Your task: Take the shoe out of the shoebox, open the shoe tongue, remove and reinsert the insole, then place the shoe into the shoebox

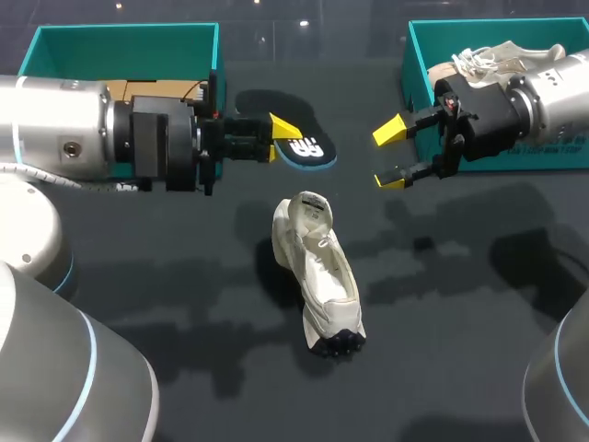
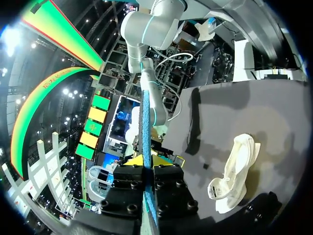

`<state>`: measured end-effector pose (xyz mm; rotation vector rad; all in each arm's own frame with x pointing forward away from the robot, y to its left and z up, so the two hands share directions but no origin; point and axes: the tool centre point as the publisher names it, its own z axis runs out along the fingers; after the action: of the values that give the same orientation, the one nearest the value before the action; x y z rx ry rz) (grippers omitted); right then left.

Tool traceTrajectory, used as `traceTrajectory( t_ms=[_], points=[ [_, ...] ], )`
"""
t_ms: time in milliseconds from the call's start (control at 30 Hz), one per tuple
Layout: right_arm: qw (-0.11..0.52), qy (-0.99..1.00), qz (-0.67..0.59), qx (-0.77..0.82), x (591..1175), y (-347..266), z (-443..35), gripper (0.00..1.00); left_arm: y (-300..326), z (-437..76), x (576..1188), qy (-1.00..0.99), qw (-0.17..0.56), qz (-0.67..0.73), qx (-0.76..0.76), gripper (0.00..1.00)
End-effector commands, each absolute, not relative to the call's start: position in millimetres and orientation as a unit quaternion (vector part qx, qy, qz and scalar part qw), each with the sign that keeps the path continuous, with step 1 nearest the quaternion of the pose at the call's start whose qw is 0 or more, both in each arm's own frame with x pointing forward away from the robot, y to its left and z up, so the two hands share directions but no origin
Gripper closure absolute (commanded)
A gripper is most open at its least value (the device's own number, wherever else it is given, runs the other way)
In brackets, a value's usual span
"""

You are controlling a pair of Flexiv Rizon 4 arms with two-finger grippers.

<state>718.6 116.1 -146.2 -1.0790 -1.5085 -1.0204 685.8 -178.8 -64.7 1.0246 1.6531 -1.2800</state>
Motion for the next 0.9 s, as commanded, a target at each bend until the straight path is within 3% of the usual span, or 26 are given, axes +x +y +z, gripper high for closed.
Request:
traceTrajectory(
  t_ms=[33, 900],
  points=[
    [0.49, -0.621, -0.421, -0.445, 718, 117, -147, 0.0, -184, -66, 689, 0.651, 0.396, -0.505, 0.405, 1.0],
    [0.49, -0.621, -0.421, -0.445, 718, 117, -147, 0.0, -203, -132, 719, 0.574, 0.46, -0.465, 0.493, 1.0]
  ],
)
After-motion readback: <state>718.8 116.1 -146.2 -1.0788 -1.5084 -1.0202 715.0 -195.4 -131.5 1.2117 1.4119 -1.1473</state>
